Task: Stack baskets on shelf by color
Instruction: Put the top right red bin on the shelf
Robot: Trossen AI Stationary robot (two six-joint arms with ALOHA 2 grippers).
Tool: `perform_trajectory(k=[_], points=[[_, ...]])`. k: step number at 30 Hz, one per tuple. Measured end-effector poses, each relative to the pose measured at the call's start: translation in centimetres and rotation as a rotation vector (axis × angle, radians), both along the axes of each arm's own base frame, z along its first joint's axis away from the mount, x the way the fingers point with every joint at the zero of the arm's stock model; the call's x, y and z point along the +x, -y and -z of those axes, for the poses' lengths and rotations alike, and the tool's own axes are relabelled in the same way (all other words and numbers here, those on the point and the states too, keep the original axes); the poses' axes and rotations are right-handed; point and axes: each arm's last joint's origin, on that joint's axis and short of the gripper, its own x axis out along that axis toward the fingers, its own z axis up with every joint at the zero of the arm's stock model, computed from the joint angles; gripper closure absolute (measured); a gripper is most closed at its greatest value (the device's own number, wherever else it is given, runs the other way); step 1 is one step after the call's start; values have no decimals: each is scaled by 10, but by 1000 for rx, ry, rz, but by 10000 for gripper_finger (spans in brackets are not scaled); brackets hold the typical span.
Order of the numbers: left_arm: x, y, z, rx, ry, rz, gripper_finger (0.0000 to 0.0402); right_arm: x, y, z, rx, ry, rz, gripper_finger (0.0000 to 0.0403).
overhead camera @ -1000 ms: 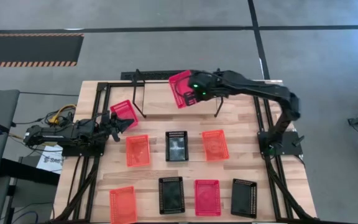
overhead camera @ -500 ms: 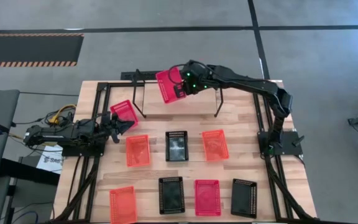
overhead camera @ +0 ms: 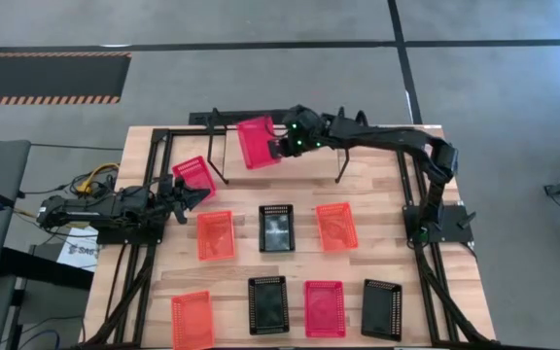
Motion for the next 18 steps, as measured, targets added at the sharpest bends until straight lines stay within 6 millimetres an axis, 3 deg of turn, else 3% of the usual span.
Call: perform_trajectory(k=[9,13,18], points=[[0,0,0,-8,2,0,401,-19,3,57,137,-64,104,403],[0,0,0,-16,5,0,402,-30,9,66,176,-69,146,403],[0,0,0,-17,6,0,401,-44,18,63,188,-115,184,403]])
